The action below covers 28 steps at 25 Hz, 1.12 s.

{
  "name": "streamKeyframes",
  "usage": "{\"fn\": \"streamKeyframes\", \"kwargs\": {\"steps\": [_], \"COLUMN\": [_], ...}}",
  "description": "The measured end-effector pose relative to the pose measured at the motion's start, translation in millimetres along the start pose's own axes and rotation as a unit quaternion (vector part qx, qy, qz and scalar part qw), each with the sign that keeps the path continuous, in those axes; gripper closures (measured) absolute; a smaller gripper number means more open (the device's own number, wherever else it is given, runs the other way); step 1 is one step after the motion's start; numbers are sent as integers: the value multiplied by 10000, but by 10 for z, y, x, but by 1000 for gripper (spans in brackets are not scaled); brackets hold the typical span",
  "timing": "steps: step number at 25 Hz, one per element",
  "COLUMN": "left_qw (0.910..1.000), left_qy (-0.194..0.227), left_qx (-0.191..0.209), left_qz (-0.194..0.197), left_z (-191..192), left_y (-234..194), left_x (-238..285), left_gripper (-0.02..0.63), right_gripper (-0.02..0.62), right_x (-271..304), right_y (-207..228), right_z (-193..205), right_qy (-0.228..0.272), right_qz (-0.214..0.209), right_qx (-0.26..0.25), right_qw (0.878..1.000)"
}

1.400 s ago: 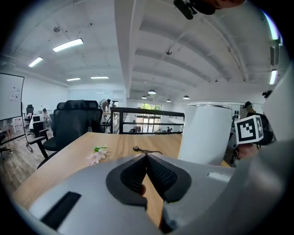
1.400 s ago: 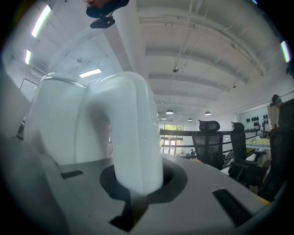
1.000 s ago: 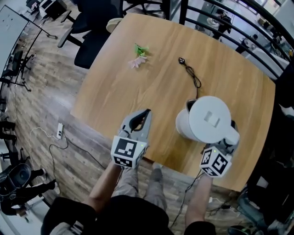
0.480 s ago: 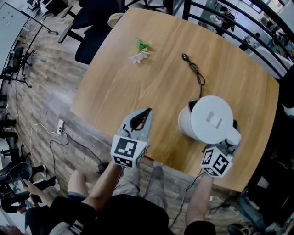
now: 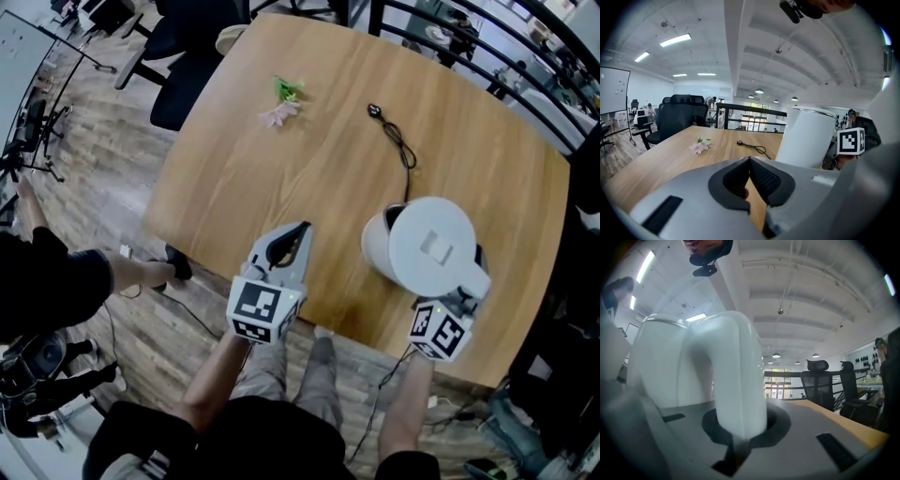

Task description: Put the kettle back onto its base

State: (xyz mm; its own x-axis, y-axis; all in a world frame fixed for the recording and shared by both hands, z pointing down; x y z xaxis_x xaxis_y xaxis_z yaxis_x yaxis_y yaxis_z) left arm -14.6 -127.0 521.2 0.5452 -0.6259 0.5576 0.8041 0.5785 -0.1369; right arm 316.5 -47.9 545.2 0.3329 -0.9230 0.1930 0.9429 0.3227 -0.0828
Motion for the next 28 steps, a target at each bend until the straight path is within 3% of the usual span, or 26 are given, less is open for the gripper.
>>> {"fn": "streamKeyframes", "kwargs": {"steps": [21, 28], "left_qw": [10000, 10000], "left_qy": [-58, -85], "left_qx": [10, 16], "left_qz": [-17, -1], "left_z": [84, 90], "left_y": [27, 8], "left_x": [-5, -11], "left_gripper": [604, 604], "right_gripper": [574, 511], "right_x": [-53, -88], "right_y": [-28, -5], "right_z": [28, 18], "right_qy": [62, 44], "right_qz": [108, 399], "right_qx": [-44, 12], "right_qw": [9999, 9992]}}
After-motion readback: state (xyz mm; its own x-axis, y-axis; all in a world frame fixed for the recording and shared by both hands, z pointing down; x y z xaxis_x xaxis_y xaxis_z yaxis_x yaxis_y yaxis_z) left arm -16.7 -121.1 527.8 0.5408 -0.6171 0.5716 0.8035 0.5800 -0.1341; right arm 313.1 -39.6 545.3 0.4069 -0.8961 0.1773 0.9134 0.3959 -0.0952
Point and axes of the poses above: the fingertips, and each gripper's own axes: x forward along the fingers, y to its right, z out of its underside, the point moved 10 cm from there along -x, backward along the fingers, and after that the axes turned 8 degrees about -y, right-handed, at the moved point
